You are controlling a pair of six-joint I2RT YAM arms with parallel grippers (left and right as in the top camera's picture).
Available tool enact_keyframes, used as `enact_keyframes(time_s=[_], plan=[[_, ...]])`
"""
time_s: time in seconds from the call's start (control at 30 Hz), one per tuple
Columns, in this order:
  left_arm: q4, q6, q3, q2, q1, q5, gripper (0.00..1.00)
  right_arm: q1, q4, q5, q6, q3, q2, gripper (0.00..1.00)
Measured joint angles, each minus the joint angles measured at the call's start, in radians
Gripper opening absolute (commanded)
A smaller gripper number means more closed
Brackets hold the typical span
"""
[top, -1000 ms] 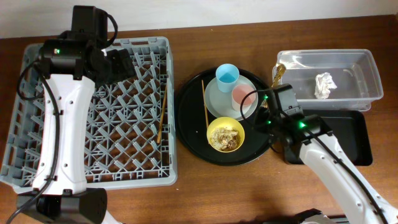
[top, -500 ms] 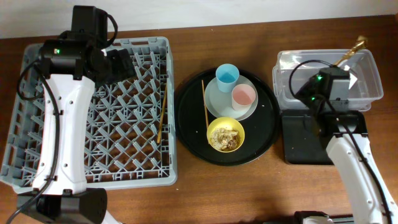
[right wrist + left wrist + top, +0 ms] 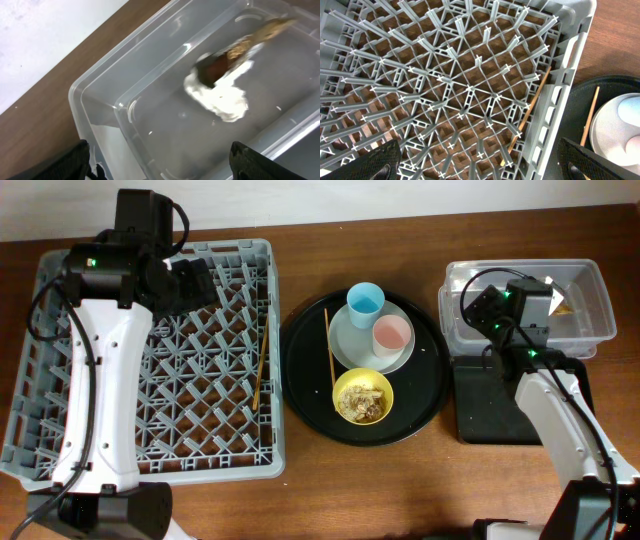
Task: Sort waste into correct bins and load items into the dishwasher rack
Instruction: 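Lift the gold wrapper and drop it into the clear bin, then reach the right gripper to the yellow bowl rim and grasp it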
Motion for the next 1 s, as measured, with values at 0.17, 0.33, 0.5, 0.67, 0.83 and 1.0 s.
enact_keyframes(time_s=[0.17,0.33,0.5,0.67,0.83,1.0], plan=[[0.0,0.0,0.0,0.0,0.0,0.0,0.99,-0.002,-0.181,-0.09,-0.076,0.052,-0.05,0.86],[0.0,0.0,0.0,0.0,0.0,0.0,0.99,-0.002,-0.539,-0.226,-0.104,0.195,-0.2,0.86],[0.0,0.0,0.0,0.0,0.0,0.0,0.99,-0.002,-0.809,-0.347,-0.135,0.234,-0.357,0.33],[0.0,0.0,0.0,0.0,0.0,0.0,0.99,-0.002,-0.996,-0.403,-0.23,0.234,-0.388,0.04],[0.0,0.0,0.0,0.0,0.0,0.0,0.99,0.1,-1.068,-0.418,-0.35,0.234,-0.386,0.09],[0.0,0.0,0.0,0.0,0.0,0.0,0.99,0.348,-1.021,-0.427,-0.392,0.234,-0.314,0.24]])
